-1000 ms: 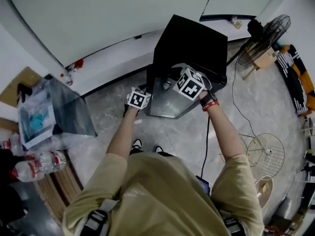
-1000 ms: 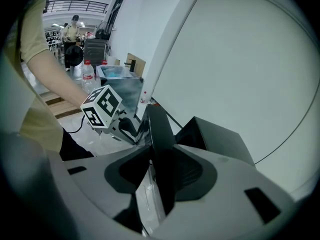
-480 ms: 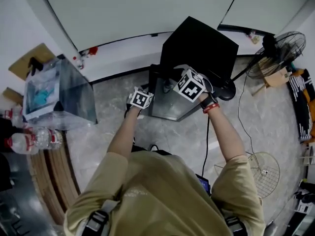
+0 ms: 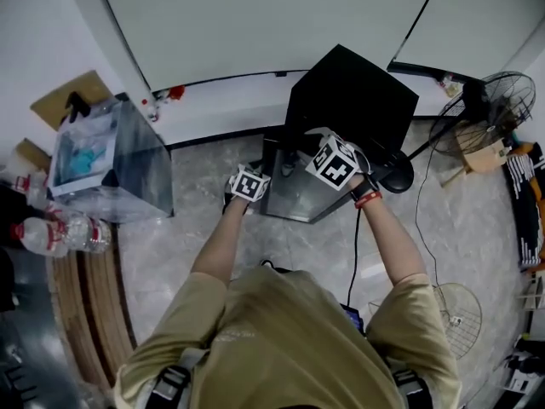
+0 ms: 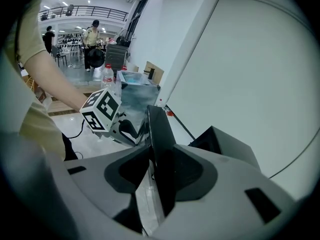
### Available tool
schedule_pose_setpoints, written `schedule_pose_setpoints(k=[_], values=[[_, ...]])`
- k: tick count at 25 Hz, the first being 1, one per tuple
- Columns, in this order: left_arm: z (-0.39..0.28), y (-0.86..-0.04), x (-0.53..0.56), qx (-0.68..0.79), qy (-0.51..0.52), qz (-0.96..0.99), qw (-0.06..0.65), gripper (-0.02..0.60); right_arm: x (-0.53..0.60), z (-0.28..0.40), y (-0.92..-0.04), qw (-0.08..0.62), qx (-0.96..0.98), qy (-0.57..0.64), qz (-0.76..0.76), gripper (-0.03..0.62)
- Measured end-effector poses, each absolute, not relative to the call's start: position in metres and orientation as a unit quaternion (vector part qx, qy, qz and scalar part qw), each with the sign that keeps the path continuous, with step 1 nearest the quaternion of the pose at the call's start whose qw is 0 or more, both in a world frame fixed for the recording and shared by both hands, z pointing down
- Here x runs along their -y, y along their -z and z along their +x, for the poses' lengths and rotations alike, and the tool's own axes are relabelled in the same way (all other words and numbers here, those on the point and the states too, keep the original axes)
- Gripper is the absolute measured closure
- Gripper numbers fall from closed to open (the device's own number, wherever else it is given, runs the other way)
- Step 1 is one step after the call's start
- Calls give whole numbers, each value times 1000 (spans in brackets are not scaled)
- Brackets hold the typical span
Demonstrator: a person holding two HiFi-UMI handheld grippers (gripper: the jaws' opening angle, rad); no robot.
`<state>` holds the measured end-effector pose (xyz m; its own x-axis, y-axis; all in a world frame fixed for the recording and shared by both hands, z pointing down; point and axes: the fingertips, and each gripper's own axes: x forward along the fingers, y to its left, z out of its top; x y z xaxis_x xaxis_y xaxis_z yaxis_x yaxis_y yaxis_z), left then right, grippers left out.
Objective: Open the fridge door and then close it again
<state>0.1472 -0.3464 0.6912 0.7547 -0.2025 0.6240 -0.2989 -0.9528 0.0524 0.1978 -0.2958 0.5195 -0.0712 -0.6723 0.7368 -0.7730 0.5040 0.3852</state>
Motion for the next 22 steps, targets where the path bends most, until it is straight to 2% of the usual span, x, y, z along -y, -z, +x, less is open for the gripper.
schedule_pose_setpoints(k=[17, 22], values=[[104, -694, 309, 209, -320, 921, 75, 474, 258, 170, -522, 472, 750, -31, 462, 431], [97, -693, 287, 215, -308, 922, 94, 473, 246, 161, -522, 475, 755, -17, 452, 431]])
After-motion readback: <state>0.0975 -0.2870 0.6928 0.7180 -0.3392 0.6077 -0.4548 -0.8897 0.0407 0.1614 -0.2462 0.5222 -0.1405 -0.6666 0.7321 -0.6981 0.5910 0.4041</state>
